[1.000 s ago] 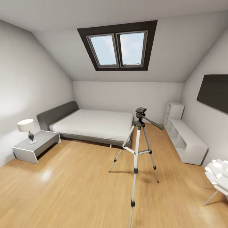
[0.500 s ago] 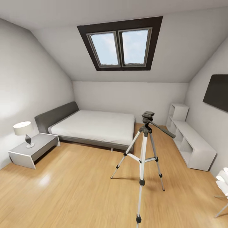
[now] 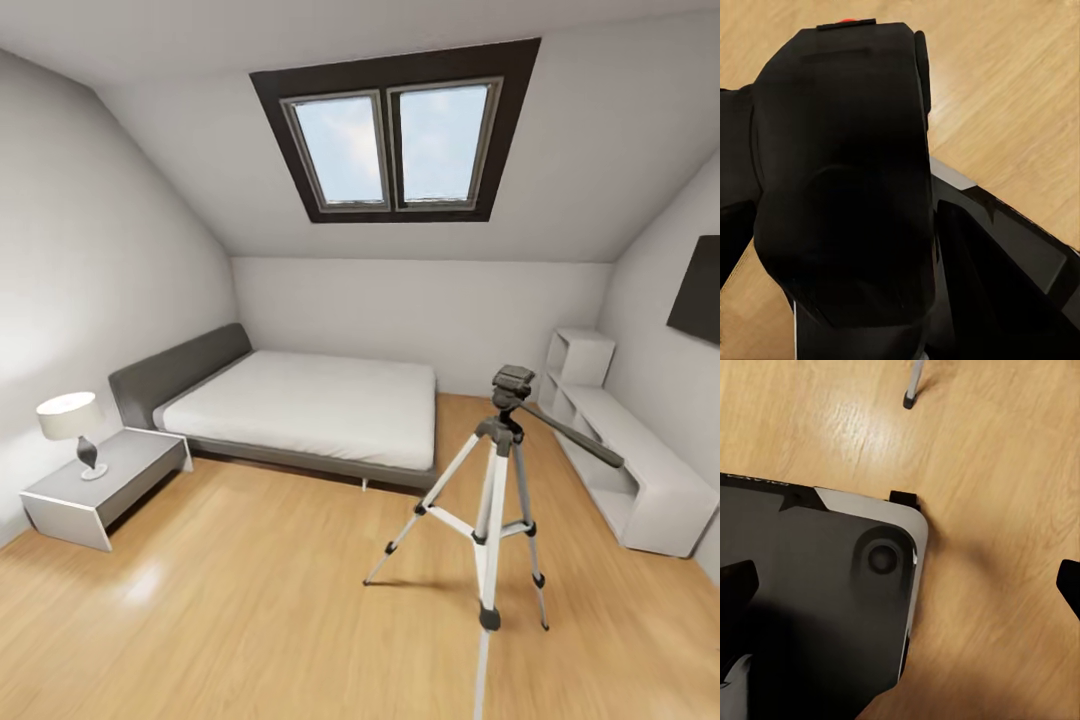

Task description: Attach the digital camera to the camera tripod in the bedroom.

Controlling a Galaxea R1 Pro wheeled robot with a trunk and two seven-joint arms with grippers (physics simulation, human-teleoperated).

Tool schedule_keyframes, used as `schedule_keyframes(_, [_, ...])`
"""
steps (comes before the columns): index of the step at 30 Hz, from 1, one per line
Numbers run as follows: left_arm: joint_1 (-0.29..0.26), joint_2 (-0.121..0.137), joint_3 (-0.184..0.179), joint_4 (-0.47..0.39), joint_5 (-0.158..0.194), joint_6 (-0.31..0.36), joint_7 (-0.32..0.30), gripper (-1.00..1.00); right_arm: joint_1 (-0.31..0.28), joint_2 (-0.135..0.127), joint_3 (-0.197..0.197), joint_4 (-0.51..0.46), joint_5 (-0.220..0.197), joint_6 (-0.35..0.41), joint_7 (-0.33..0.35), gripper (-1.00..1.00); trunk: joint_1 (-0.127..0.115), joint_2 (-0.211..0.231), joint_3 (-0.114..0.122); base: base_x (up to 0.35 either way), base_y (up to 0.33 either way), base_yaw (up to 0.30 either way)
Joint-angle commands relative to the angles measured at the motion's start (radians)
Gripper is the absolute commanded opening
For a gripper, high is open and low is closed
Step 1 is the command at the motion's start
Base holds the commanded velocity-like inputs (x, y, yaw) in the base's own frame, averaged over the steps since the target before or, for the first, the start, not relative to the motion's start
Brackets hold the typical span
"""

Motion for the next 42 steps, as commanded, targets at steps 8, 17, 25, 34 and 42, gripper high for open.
schedule_keyframes(8, [0.0,-0.001,-0.009,0.0,0.003,-0.001,0.003,-1.0,-0.001,0.001,-0.01,0.002,0.007,-0.001,0.002,1.0,0.001,-0.001,0.0,0.226,0.255,-0.001])
schedule_keyframes(17, [0.0,-0.002,-0.009,0.0,0.003,-0.001,0.003,-1.0,-0.001,0.001,-0.014,0.002,0.002,0.002,0.002,1.0,0.001,-0.001,0.0,0.191,0.283,-0.146])
schedule_keyframes(25, [0.0,-0.002,-0.009,0.0,0.003,-0.001,0.004,-1.0,-0.001,0.001,-0.014,0.002,0.001,0.002,0.002,1.0,0.001,-0.001,0.0,0.166,0.291,-0.236])
schedule_keyframes(34, [0.0,-0.002,-0.009,0.0,0.003,-0.003,0.004,-1.0,-0.001,0.001,-0.016,0.002,0.001,0.002,0.002,1.0,0.001,-0.001,0.0,0.117,0.233,-0.243])
schedule_keyframes(42, [0.0,-0.002,-0.009,0.0,0.003,-0.003,0.004,-1.0,-0.002,0.001,-0.016,0.002,0.001,0.002,0.002,1.0,0.001,-0.001,0.0,0.016,0.034,-0.243])
